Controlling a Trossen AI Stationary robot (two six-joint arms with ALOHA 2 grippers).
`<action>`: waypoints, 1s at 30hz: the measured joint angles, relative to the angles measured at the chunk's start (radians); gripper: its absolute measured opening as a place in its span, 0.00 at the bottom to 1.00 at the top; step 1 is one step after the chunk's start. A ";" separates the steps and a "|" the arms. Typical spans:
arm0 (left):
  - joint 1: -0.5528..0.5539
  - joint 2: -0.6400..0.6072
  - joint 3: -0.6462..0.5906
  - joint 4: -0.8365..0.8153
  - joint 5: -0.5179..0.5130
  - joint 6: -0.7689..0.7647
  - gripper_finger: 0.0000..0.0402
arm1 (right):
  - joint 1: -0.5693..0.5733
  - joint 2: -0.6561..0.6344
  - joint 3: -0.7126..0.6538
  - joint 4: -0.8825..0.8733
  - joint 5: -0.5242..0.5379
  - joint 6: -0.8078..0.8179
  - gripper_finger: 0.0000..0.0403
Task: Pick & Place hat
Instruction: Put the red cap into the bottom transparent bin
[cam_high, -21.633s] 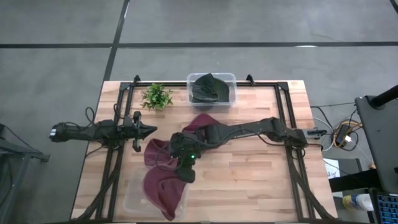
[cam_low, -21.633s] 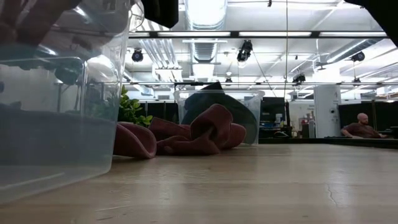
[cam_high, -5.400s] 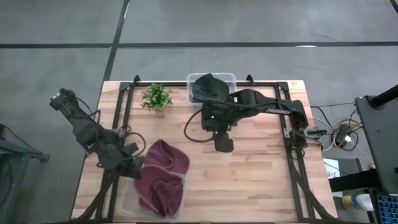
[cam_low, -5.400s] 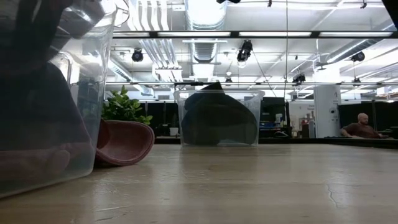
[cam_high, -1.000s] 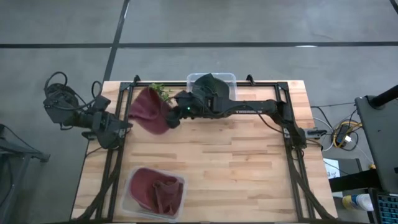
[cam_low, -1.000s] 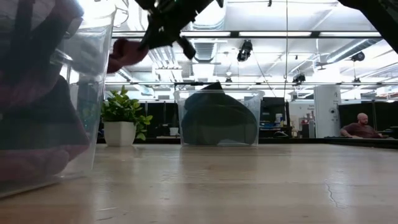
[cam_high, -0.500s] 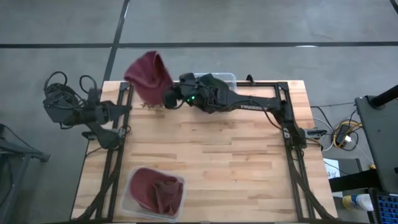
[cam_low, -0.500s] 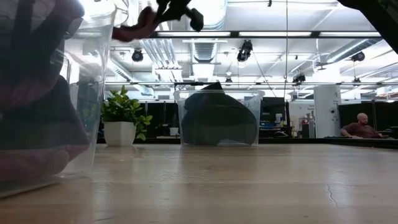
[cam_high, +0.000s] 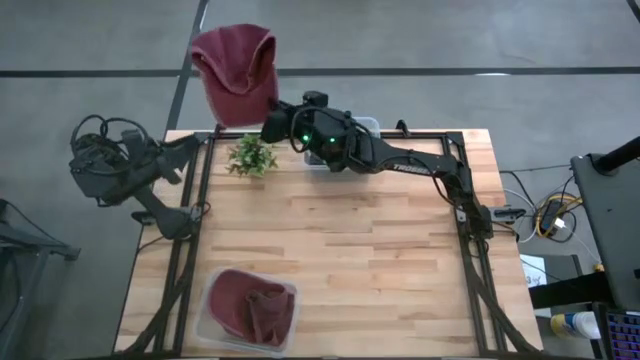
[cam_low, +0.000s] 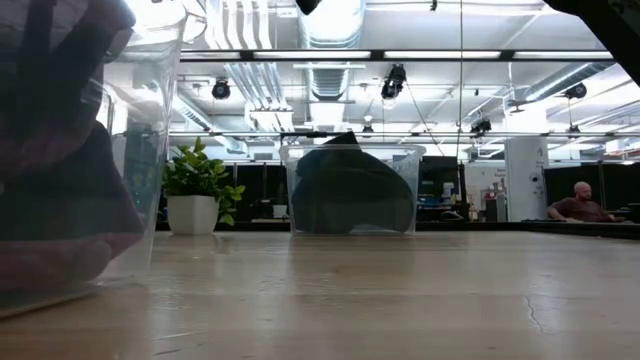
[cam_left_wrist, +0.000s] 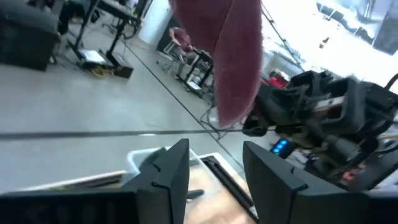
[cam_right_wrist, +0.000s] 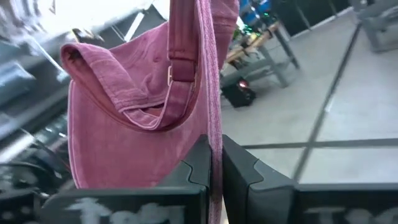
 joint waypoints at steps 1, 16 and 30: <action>0.000 0.000 0.000 0.000 -0.006 0.018 0.35 | 0.000 0.000 0.000 0.018 -0.008 0.007 0.03; 0.006 0.089 0.010 0.065 -0.111 0.412 0.35 | 0.003 0.000 -0.009 0.232 -0.066 0.263 0.03; 0.088 0.230 0.022 0.753 0.023 1.192 0.35 | 0.062 0.031 -0.014 0.398 -0.117 0.322 0.03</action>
